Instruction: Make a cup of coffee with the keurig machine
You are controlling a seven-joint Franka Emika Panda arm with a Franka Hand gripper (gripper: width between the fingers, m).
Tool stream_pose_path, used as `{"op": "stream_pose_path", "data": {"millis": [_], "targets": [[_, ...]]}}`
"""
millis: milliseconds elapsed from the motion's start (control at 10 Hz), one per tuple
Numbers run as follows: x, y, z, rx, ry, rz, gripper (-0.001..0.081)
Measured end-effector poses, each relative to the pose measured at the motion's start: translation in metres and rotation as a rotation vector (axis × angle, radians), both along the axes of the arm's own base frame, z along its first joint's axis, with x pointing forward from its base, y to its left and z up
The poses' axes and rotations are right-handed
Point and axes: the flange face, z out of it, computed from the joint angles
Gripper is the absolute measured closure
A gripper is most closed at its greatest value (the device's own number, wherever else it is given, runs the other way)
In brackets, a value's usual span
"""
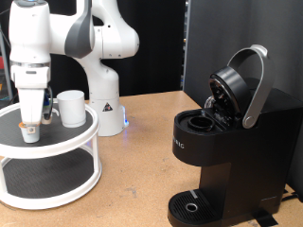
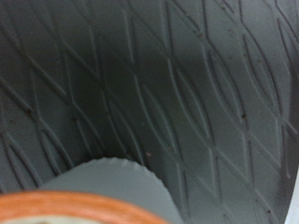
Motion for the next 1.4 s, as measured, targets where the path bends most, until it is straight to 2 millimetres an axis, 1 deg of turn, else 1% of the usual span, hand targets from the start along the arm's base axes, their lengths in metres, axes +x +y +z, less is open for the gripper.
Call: {"op": "stream_pose_path", "data": {"millis": [100,300,400,500,800,900,1100,1200,1400], "targets": [[0.0,0.0,0.0,0.0,-0.001,0.0,0.0371],[-0.001,-0.001,0.002,0.007,0.011,-0.008,0.0371],[-0.002,-0.002,0.008,0.026,0.029,-0.021,0.0371],[-0.002,-0.004,0.021,0.059,0.046,-0.029,0.0371],[-0.005,-0.009,0.068,0.126,0.064,-0.005,0.0371],[-0.007,-0.008,0.076,0.13,0.069,0.005,0.0371],[-0.007,-0.006,0.073,0.141,0.07,-0.006,0.0371],[-0.005,-0.001,0.072,0.176,0.06,-0.032,0.0371],[0.007,0.023,0.077,0.261,0.038,-0.09,0.0371]]}}
